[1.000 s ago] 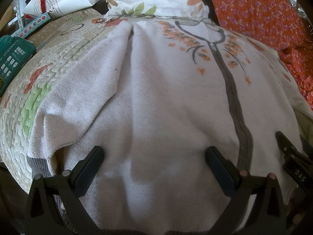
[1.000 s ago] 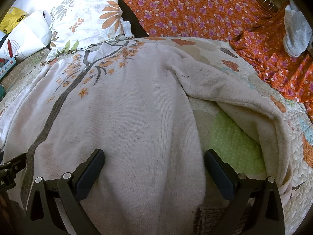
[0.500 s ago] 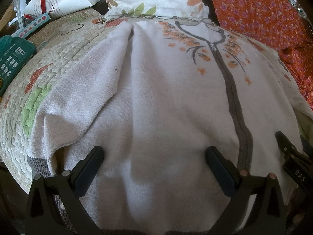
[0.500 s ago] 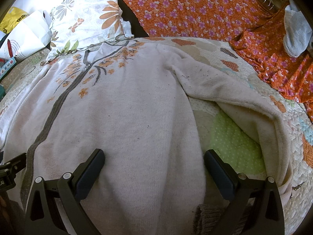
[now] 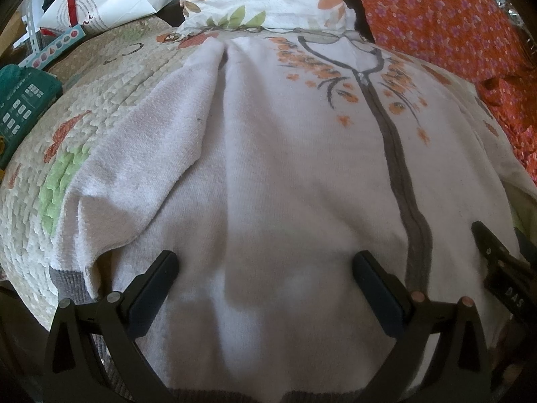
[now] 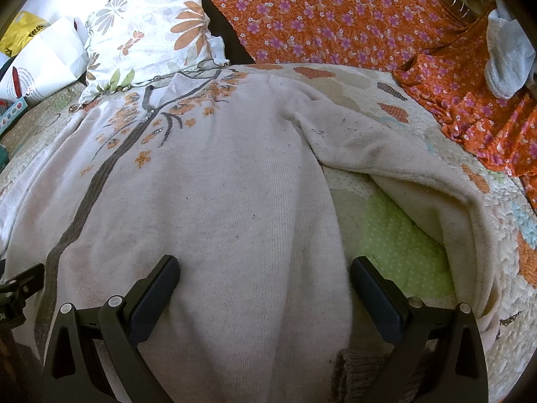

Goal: Fold small clothes

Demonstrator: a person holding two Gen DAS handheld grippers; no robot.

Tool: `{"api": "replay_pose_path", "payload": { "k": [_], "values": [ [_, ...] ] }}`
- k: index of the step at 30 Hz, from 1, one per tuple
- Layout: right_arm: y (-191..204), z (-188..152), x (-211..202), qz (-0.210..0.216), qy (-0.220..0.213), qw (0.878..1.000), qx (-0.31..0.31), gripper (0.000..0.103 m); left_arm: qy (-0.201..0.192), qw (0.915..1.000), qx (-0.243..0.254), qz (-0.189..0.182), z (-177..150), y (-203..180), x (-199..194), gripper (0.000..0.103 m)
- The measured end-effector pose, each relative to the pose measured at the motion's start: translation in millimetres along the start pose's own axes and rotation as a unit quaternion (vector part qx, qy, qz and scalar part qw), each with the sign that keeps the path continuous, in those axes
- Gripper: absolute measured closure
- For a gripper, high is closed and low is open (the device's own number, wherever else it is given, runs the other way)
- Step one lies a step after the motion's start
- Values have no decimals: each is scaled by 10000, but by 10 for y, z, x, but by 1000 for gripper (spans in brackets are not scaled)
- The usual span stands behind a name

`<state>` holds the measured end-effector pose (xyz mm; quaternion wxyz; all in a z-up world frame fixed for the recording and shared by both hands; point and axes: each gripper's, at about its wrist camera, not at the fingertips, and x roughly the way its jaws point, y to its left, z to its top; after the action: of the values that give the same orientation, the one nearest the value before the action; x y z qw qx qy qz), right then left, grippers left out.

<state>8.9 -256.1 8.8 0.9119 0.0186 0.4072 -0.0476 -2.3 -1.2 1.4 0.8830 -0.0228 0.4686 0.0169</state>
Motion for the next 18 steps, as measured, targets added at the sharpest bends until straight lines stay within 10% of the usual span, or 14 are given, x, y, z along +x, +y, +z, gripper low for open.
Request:
{"api": "replay_pose_path", "payload": {
  "k": [9, 18],
  "values": [
    [1, -21, -70, -127, 140, 9998, -57, 0, -100, 9993, 301, -214, 73, -3, -315, 0],
    [-12, -36, -99, -152, 269, 9995, -62, 0, -316, 9979, -477, 320, 304, 1172, -532, 0]
  ]
}}
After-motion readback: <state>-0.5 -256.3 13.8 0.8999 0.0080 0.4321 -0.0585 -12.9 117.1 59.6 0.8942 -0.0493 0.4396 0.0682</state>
